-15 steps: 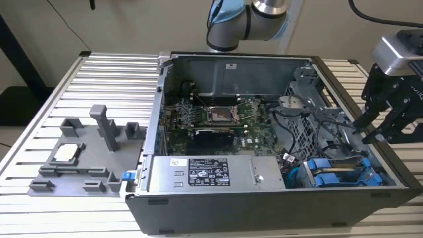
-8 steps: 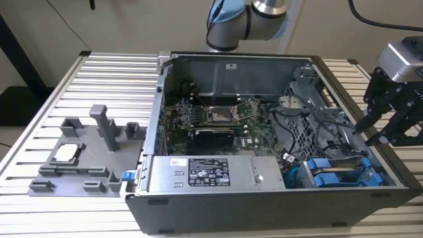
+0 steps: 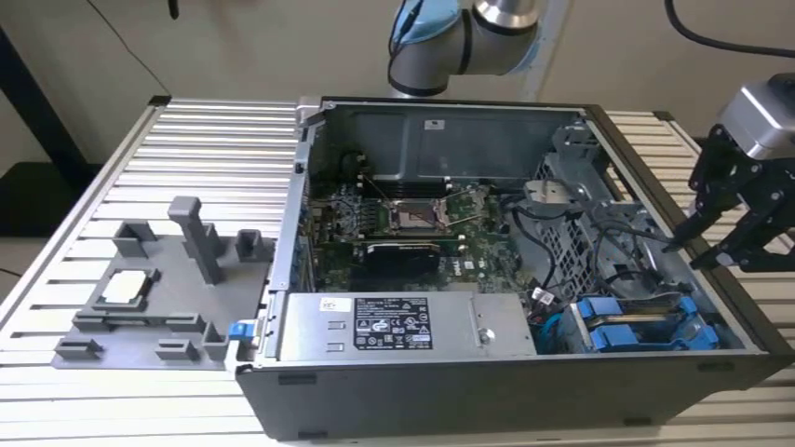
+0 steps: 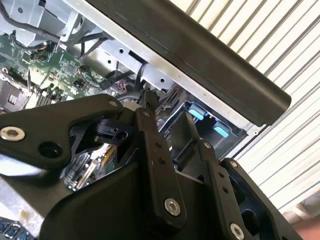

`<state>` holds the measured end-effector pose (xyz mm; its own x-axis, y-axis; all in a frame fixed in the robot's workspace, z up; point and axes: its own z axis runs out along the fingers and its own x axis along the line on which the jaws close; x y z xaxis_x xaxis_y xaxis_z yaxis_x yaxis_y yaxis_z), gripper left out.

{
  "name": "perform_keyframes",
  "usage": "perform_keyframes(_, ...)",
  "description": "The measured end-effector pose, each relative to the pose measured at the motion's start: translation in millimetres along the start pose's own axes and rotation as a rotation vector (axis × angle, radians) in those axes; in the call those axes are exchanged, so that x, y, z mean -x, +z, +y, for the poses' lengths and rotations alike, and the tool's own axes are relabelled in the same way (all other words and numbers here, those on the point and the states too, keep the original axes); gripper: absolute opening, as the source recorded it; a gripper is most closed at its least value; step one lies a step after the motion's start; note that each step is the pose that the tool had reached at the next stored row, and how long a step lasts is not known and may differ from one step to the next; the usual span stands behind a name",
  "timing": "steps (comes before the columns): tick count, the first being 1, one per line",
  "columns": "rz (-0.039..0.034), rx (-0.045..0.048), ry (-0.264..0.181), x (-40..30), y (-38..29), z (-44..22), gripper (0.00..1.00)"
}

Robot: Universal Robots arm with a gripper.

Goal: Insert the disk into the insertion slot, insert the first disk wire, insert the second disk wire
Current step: 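Insert the first disk wire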

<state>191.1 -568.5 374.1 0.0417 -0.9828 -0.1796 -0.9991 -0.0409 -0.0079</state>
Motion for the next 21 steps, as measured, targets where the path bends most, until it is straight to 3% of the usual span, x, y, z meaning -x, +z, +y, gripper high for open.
perform_keyframes(4, -0.0030, 0.0062, 0.001, -0.1, 1.8, -1.5, 0.40)
perform_keyframes(9, -0.0086, 0.0566, 0.010, 1.2, 2.3, -1.8, 0.40)
perform_keyframes(13, -0.0508, 0.0597, -0.001, 1.4, 2.6, -3.7, 0.40)
perform_keyframes(14, -0.0581, 0.0602, -0.005, 1.3, 2.6, -4.9, 0.40)
perform_keyframes(21, -0.0593, 0.0730, -0.052, 0.5, 5.7, -10.6, 0.40)
